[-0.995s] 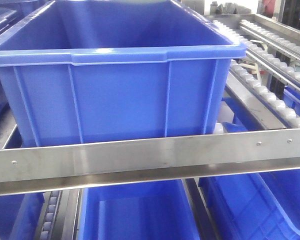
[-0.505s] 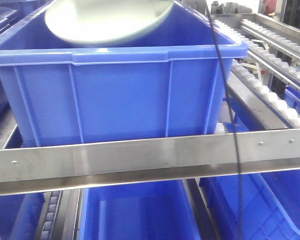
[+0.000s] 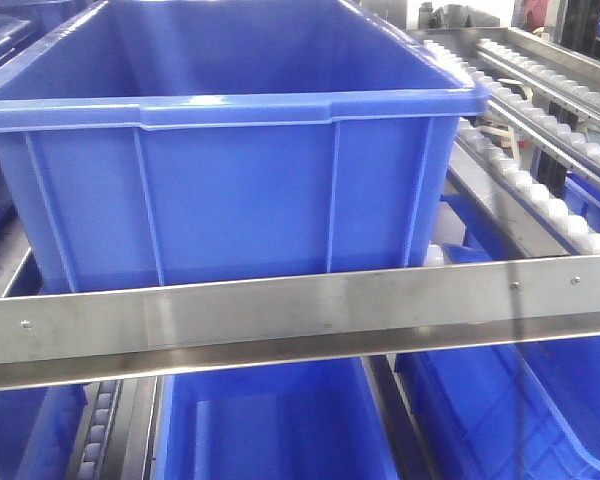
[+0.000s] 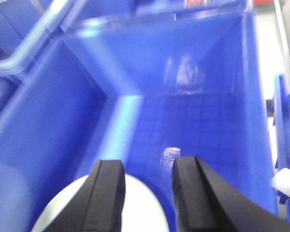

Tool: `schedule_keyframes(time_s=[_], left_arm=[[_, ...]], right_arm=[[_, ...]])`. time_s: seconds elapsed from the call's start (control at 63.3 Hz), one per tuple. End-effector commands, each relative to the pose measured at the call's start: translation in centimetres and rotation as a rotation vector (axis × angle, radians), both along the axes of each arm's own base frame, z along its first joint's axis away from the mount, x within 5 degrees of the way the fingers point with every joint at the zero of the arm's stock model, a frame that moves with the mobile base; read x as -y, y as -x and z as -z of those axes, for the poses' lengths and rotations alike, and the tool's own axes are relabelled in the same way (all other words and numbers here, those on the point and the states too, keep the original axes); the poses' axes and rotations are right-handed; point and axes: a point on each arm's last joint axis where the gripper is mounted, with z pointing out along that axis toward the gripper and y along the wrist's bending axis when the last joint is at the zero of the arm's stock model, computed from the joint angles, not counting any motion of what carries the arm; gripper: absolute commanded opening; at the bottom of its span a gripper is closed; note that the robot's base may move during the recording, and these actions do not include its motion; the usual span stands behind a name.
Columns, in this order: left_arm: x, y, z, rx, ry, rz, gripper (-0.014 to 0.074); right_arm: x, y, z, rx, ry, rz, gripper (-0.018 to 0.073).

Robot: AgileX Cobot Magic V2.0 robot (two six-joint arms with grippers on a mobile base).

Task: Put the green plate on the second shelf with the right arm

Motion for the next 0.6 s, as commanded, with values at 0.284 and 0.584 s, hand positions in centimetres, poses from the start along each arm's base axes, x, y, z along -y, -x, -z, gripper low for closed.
schedule_keyframes(time_s=[0.284, 0.584], left_arm=[[0.1, -0.1, 0.8, 0.042, 0.006, 0.017, 0.0125], [0.1, -0.1, 0.8, 0.042, 0.006, 0.017, 0.0125]], right_arm=[[6.5, 10.7, -3.6, 0.302, -0.072, 0.093, 0.006], [10.0, 18.5, 1.0, 0.388, 0.003, 0.119, 0.0053]])
